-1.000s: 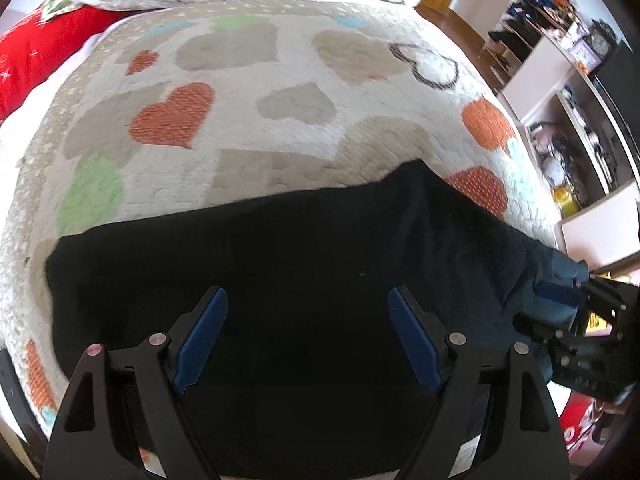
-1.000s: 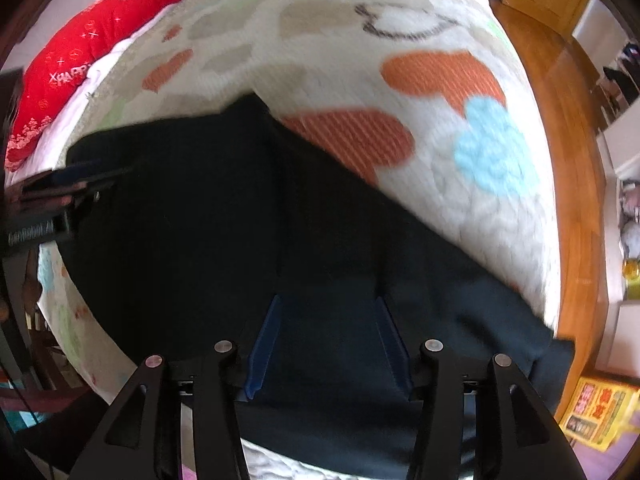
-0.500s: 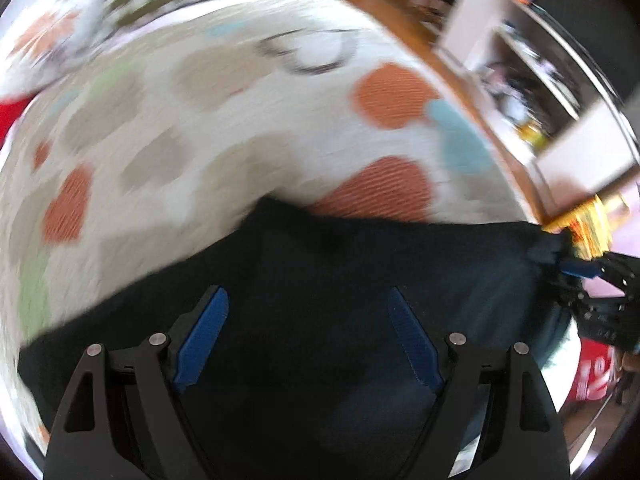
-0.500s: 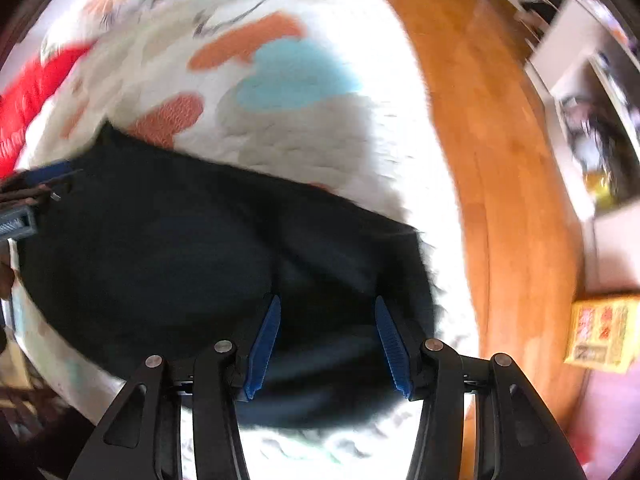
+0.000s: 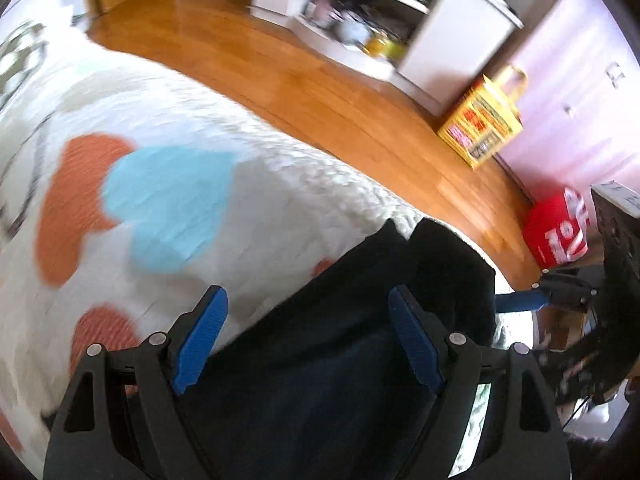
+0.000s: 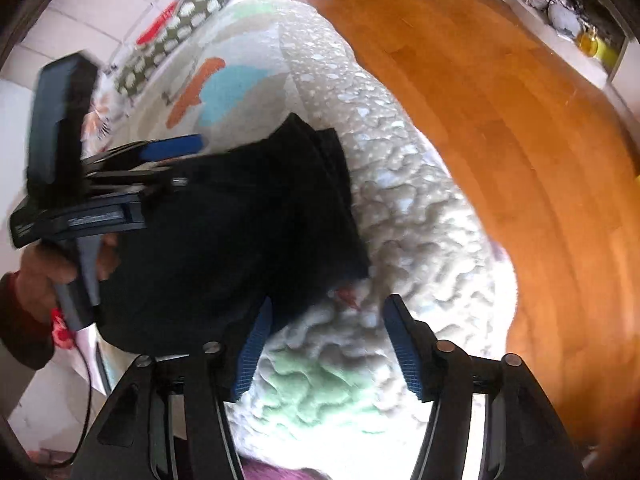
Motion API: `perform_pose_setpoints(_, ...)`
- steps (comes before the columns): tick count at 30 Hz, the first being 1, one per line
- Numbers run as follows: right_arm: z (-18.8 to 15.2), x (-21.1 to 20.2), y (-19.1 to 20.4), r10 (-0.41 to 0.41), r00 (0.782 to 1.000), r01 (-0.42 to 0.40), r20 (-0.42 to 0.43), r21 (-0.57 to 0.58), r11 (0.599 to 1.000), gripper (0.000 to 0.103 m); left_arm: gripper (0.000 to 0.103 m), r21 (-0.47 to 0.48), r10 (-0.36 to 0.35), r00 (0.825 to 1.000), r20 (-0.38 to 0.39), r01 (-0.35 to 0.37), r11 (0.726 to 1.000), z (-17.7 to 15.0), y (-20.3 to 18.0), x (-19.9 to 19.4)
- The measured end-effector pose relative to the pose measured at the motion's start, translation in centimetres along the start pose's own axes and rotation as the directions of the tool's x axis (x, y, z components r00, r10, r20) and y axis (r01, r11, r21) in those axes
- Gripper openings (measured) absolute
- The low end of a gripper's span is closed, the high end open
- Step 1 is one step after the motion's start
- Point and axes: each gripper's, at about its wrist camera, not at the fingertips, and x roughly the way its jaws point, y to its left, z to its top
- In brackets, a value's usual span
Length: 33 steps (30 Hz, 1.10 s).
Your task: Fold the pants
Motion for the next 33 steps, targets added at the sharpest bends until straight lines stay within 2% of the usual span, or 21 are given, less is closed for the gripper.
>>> perform_pose_setpoints(4, -0.2, 0.4, -1.1, 0.089, 0.994, -0.093, 0.062, 0.068, 0.993, 0.066, 0.085, 0.092, -0.002, 0.999, -0.043, 0.006, 0.996, 2.0, -1.5, 2.3)
perform_pose_setpoints(10, 0.0, 1.4, -2.4, 0.179, 0.974, -0.195, 0.142, 0.112, 0.974, 0.067, 0.088, 0.214, -0.026, 0.998, -0.061, 0.038, 0.976, 2.8, -2.9, 3.8)
perform_pose_setpoints(11, 0.2, 1.7, -2.3, 0.189, 0.971, -0.207, 0.150, 0.116, 0.971, 0.061, 0.088, 0.218, -0.032, 0.998, -0.060, 0.045, 0.975, 2.7, -2.7, 3.8)
perform_pose_setpoints(12, 0.2, 2.1, -2.3, 0.188, 0.970, -0.207, 0.152, 0.120, 0.971, 0.055, 0.083, 0.223, -0.038, 0.998, -0.056, 0.049, 0.974, 2.6, -2.7, 4.0)
perform_pose_setpoints(13, 0.6, 2.4, -2.1, 0.191, 0.970, -0.210, 0.152, 0.124, 0.970, 0.038, 0.067, 0.232, -0.044, 0.998, -0.054, 0.056, 0.971, 2.6, -2.9, 4.3)
perform_pose_setpoints(14, 0.7, 2.5, -2.2, 0.210, 0.966, -0.230, 0.150, 0.137, 0.963, 0.025, 0.058, 0.246, -0.053, 0.997, -0.057, 0.066, 0.967, 2.4, -3.1, 4.6)
perform_pose_setpoints(16, 1.0, 1.9, -2.0, 0.227, 0.962, -0.249, 0.151, 0.150, 0.957, 0.022, 0.026, 0.241, -0.091, 0.994, -0.061, 0.103, 0.965, 2.3, -3.4, 4.5)
perform_pose_setpoints(17, 1.1, 1.4, -1.6, 0.223, 0.963, -0.244, 0.151, 0.136, 0.960, 0.021, 0.020, 0.237, -0.115, 0.992, -0.056, 0.126, 0.963, 2.2, -3.6, 4.2)
perform_pose_setpoints(19, 1.6, 0.1, -0.5, 0.227, 0.962, -0.244, 0.151, 0.103, 0.964, 0.021, 0.017, 0.235, -0.112, 0.993, -0.023, 0.114, 0.965, 2.0, -3.7, 3.1)
perform_pose_setpoints(20, 1.5, -0.9, 0.2, 0.234, 0.961, -0.248, 0.151, 0.082, 0.965, 0.020, 0.016, 0.206, -0.126, 0.992, -0.005, 0.124, 0.971, 1.8, -3.4, 2.0)
perform_pose_setpoints(21, 1.8, -2.0, 1.5, 0.246, 0.958, -0.254, 0.149, 0.043, 0.966, 0.020, 0.010, 0.182, -0.131, 0.991, 0.009, 0.128, 0.975, 1.7, -3.0, 1.2)
perform_pose_setpoints(24, 2.4, -4.2, 5.8, 0.275, 0.952, -0.265, 0.132, -0.091, 0.960, 0.020, 0.009, 0.088, -0.126, 0.987, 0.099, 0.118, 0.989, 0.5, -0.7, -3.5)
perform_pose_setpoints(27, 2.5, -4.5, 10.0, 0.311, 0.947, -0.291, 0.084, -0.194, 0.937, 0.020, 0.009, -0.028, -0.102, 0.979, 0.177, 0.109, 0.994, -1.9, 2.6, -8.2)
perform_pose_setpoints(29, 2.4, -3.3, 12.8, 0.334, 0.942, -0.315, 0.039, -0.246, 0.917, 0.020, 0.009, -0.113, -0.061, 0.975, 0.214, 0.087, 0.990, -4.4, 5.1, -10.8)
perform_pose_setpoints(32, 1.9, 0.5, 17.0, 0.338, 0.940, -0.337, -0.052, -0.313, 0.888, 0.020, 0.012, -0.235, 0.009, 0.976, 0.219, 0.044, 0.971, -8.6, 8.2, -13.0)
perform_pose_setpoints(33, 1.7, 1.9, 18.4, 0.336, 0.938, -0.343, -0.082, -0.342, 0.875, 0.020, 0.020, -0.280, 0.030, 0.975, 0.222, 0.035, 0.959, -10.0, 9.2, -13.4)
